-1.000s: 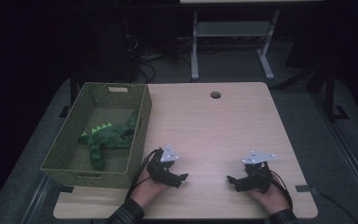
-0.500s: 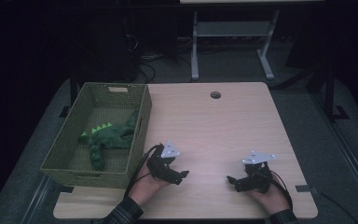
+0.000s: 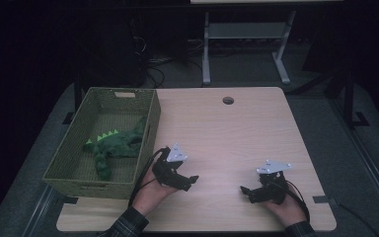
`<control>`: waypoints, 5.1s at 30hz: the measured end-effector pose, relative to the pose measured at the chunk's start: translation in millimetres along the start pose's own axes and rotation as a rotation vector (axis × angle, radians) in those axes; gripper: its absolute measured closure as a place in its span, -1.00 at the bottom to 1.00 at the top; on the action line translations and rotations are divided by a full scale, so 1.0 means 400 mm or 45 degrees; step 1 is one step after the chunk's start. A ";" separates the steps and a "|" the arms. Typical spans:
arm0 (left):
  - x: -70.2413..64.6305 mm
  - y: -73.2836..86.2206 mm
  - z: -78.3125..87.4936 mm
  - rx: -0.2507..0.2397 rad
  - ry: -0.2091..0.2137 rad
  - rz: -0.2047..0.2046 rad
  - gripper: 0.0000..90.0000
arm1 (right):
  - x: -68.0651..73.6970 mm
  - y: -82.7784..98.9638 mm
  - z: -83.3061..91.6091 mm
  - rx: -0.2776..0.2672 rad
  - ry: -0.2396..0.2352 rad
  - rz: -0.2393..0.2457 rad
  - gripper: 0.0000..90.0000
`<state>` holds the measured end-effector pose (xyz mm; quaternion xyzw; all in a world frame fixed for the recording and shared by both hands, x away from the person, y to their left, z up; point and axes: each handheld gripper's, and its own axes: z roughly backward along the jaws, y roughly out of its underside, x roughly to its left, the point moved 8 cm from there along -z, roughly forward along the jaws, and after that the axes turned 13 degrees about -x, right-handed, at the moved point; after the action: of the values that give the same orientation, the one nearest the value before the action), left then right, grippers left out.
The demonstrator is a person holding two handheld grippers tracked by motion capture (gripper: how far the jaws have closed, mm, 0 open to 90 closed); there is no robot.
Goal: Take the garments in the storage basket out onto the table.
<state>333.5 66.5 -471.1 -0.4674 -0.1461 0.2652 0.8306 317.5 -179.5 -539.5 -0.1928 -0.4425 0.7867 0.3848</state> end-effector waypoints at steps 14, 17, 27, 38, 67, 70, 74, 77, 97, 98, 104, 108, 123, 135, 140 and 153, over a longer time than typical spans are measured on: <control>0.017 -0.055 0.033 -0.034 0.034 0.005 -0.72 | 0.000 0.000 0.000 0.000 0.000 -0.002 -0.97; 0.023 -0.067 0.036 -0.021 0.036 -0.020 -0.72 | 0.000 0.000 0.000 0.000 0.001 0.001 -0.97; 0.053 -0.103 0.052 -0.047 0.037 -0.022 -0.72 | 0.000 0.000 0.000 0.000 0.001 0.002 -0.97; 0.076 -0.129 0.058 -0.029 0.059 -0.038 -0.71 | 0.000 0.000 0.000 0.000 0.001 0.002 -0.97; 0.189 -0.163 0.121 0.002 0.062 -0.033 -0.70 | 0.000 0.000 0.000 0.000 0.001 0.003 -0.97; 0.196 -0.162 0.127 0.002 0.052 -0.028 -0.69 | 0.000 0.000 0.000 0.001 0.001 0.003 -0.97; 0.218 -0.158 0.143 -0.008 0.034 -0.020 -0.69 | -0.001 0.000 0.000 -0.002 0.001 0.008 -0.97; 0.230 -0.157 0.155 -0.017 0.022 -0.008 -0.69 | -0.001 0.000 0.000 -0.001 0.001 0.007 -0.97; 0.336 -0.124 0.244 -0.035 -0.107 0.056 -0.65 | 0.002 0.001 0.001 0.002 -0.006 0.005 -0.97; 0.336 -0.124 0.244 -0.035 -0.107 0.056 -0.64 | 0.002 0.001 0.001 0.002 -0.006 0.005 -0.97; 0.380 -0.092 0.266 -0.019 -0.157 0.084 -0.54 | 0.003 0.001 0.001 0.002 -0.007 0.001 -0.97; 0.397 -0.079 0.274 -0.009 -0.173 0.083 -0.52 | 0.003 0.001 0.001 0.002 -0.008 0.001 -0.97; 0.453 0.009 0.285 0.128 -0.263 0.098 -0.48 | 0.007 0.002 0.003 0.005 -0.018 0.005 -0.97; 0.480 0.076 0.269 0.255 -0.285 0.098 -0.48 | 0.007 0.002 0.003 0.005 -0.018 0.005 -0.97; 0.485 0.092 0.266 0.286 -0.293 0.103 -0.48 | 0.007 0.002 0.003 0.005 -0.018 0.005 -0.97; 0.500 0.141 0.248 0.409 -0.296 0.097 -0.31 | 0.007 0.002 0.003 0.005 -0.018 0.005 -0.97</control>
<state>430.9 275.0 -468.6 -0.3001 -0.1791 0.3687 0.8614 314.4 -178.2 -539.5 -0.1872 -0.4433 0.7897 0.3806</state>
